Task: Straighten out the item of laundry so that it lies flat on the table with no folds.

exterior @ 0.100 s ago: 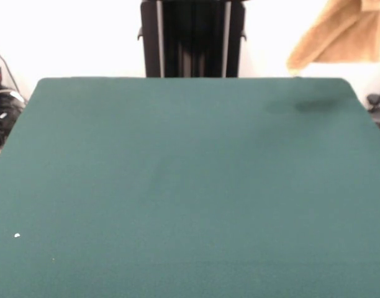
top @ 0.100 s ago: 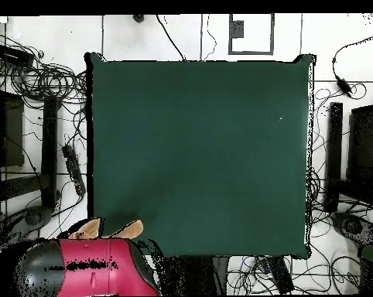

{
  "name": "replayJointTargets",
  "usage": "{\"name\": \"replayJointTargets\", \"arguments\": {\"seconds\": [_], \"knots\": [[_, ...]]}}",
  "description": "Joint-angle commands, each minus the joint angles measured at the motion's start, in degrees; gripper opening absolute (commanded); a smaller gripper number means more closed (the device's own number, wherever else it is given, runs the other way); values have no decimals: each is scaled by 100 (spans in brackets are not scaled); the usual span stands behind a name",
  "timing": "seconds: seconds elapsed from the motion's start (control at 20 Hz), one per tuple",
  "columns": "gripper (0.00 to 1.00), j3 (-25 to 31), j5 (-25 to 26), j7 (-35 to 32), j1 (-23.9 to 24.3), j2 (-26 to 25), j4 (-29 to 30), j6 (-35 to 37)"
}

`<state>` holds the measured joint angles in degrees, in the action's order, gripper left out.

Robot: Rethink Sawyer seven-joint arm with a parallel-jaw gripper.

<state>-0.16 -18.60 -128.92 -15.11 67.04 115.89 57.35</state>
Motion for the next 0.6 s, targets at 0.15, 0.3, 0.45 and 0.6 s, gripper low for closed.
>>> {"name": "replayJointTargets", "arguments": {"seconds": [0.15, 0.3, 0.45, 0.6], "knots": [[0, 240, 45, -1219, -47, -383, -504, 244], [0, 263, 168, -1115, -35, -734, -691, -176], [0, 289, 347, -943, 42, -1056, -1020, -355], [0, 288, 456, -887, 82, -1271, -1332, -370]]}}
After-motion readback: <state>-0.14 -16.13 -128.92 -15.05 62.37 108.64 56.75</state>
